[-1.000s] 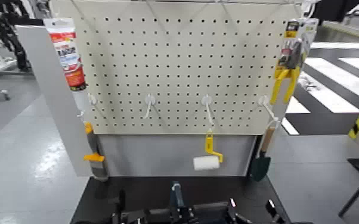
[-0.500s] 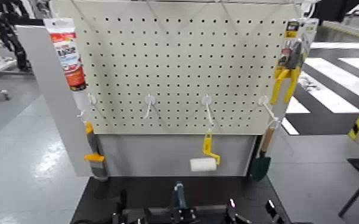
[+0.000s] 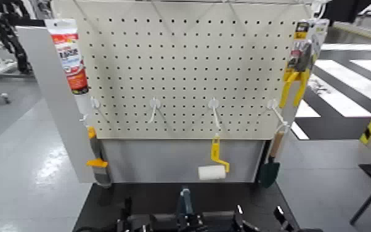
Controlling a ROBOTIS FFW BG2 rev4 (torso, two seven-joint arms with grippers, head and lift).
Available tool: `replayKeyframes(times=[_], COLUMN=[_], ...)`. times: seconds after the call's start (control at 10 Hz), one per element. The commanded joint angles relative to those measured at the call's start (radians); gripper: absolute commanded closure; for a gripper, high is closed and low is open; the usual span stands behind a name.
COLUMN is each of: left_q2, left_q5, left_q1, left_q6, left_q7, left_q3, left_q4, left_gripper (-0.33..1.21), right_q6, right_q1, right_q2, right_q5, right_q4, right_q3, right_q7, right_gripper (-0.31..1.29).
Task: Grasp the handle of the crate.
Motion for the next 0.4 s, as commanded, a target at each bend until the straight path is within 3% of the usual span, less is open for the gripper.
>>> replayKeyframes(times=[0.1, 0.4], left_q2=[-0.002, -0.002], left_q5=[0.000, 0.000], left_q1=[0.000, -0.002], left_q6=[-0.001, -0.003], left_q7=[-0.004, -0.007], left_q3=[-0.001, -0.003], left_q4=[0.002, 0.005], left_gripper=[1.18, 1.18], right_q6=[0.006, 0.014], right_q1=[0.000, -0.002], right_q2=[0.000, 0.000], right_q5=[0.005, 0.019], right_q4=[-0.003, -0.009], right_q3=[0.000, -0.002], right_q7=[-0.002, -0.002], right_gripper=[0.15, 0.15])
